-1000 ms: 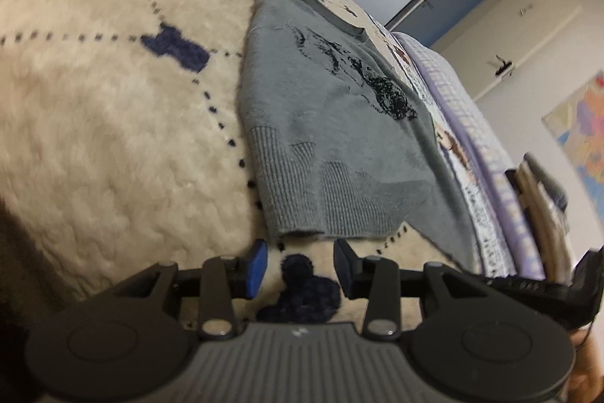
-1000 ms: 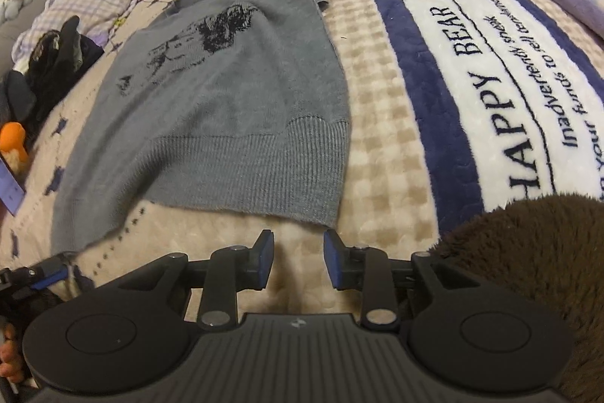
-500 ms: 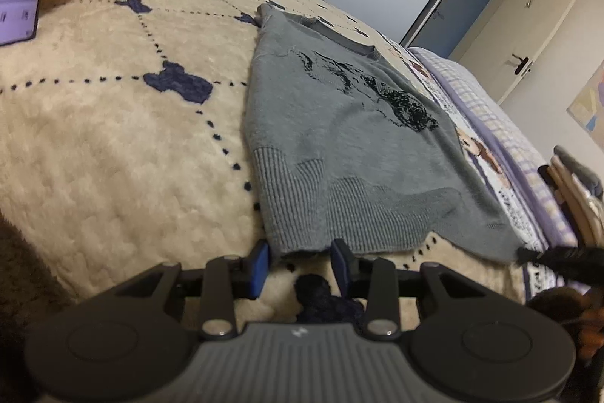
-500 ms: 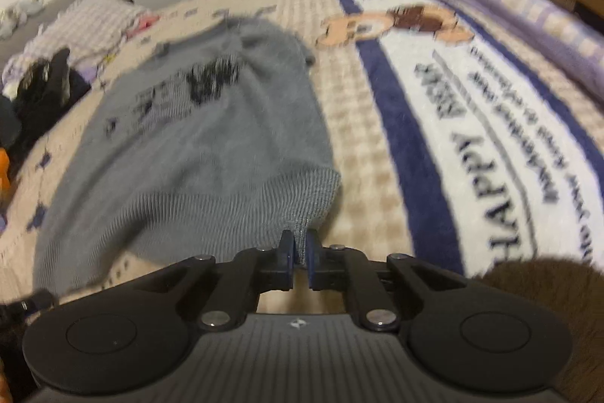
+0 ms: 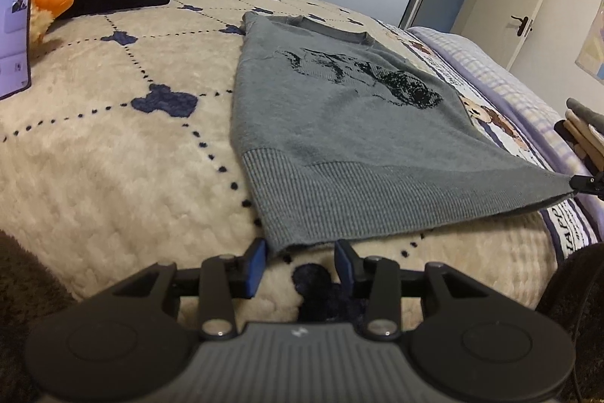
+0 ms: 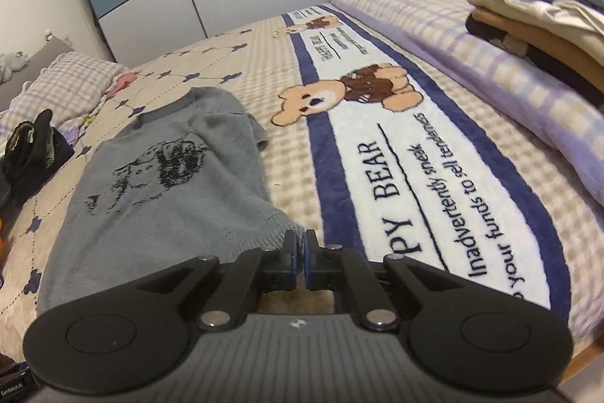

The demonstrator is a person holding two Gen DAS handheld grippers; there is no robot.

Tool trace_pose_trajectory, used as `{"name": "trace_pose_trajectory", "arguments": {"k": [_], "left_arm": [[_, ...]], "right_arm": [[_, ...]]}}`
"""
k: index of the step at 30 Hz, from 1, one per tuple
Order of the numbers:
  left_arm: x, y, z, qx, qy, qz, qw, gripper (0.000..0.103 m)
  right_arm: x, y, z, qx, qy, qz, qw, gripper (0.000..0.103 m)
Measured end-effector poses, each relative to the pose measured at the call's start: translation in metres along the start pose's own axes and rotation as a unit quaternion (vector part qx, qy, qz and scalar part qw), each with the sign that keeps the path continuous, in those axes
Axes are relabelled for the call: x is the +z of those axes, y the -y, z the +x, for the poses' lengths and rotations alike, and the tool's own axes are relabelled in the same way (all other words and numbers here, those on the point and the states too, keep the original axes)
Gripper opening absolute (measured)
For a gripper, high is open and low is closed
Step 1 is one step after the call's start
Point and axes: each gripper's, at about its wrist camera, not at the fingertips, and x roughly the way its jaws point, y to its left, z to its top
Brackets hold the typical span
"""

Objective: Fold clothes

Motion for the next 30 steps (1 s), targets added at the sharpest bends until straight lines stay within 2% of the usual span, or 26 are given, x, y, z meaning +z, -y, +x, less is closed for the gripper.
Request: {"name": "trace_pose_trajectory", "arguments": {"k": [9, 15, 17, 19, 20, 21, 25, 27, 30], "left_arm": [[0.0, -0.005, -0.001, 0.015, 0.002, -0.015, 0.9998, 0.041], [0.0, -0.001, 0.005, 0.027, 0.015, -0.002, 0.9995, 0.04], [-0.001, 0.001, 0.006, 0.034, 0.019, 0.004, 0.9992, 0.033], [-0.001, 0.002, 0.006, 0.047, 0.024, 0.012, 0.9985, 0.021], [-0.002, 0.002, 0.005, 0.052, 0.027, 0.013, 0.9982, 0.011], [-0.002, 0.001, 0.004, 0.055, 0.03, 0.012, 0.9979, 0.006], [0.0, 0.002, -0.004, 0.075, 0.038, 0.027, 0.9961, 0.005], [0.001, 0.004, -0.01, 0.091, 0.047, 0.042, 0.9939, 0.005], [0.007, 0.005, -0.023, 0.107, 0.064, 0.059, 0.9904, 0.005]], "right_arm": [[-0.009, 0.011, 0.016, -0.002, -0.037, 0.024, 0.999, 0.004], [-0.018, 0.011, 0.024, 0.002, -0.07, 0.034, 0.997, 0.009], [-0.02, 0.01, 0.026, 0.003, -0.079, 0.031, 0.996, 0.01], [-0.021, 0.007, 0.029, 0.005, -0.087, 0.022, 0.996, 0.016], [-0.021, 0.006, 0.03, 0.003, -0.09, 0.017, 0.996, 0.017], [-0.022, 0.004, 0.032, 0.003, -0.094, 0.011, 0.996, 0.017], [-0.023, -0.001, 0.037, 0.001, -0.103, -0.011, 0.995, 0.016], [-0.023, -0.003, 0.037, 0.0, -0.103, -0.022, 0.994, 0.005], [-0.022, -0.006, 0.03, 0.0, -0.087, -0.038, 0.995, 0.005]]}}
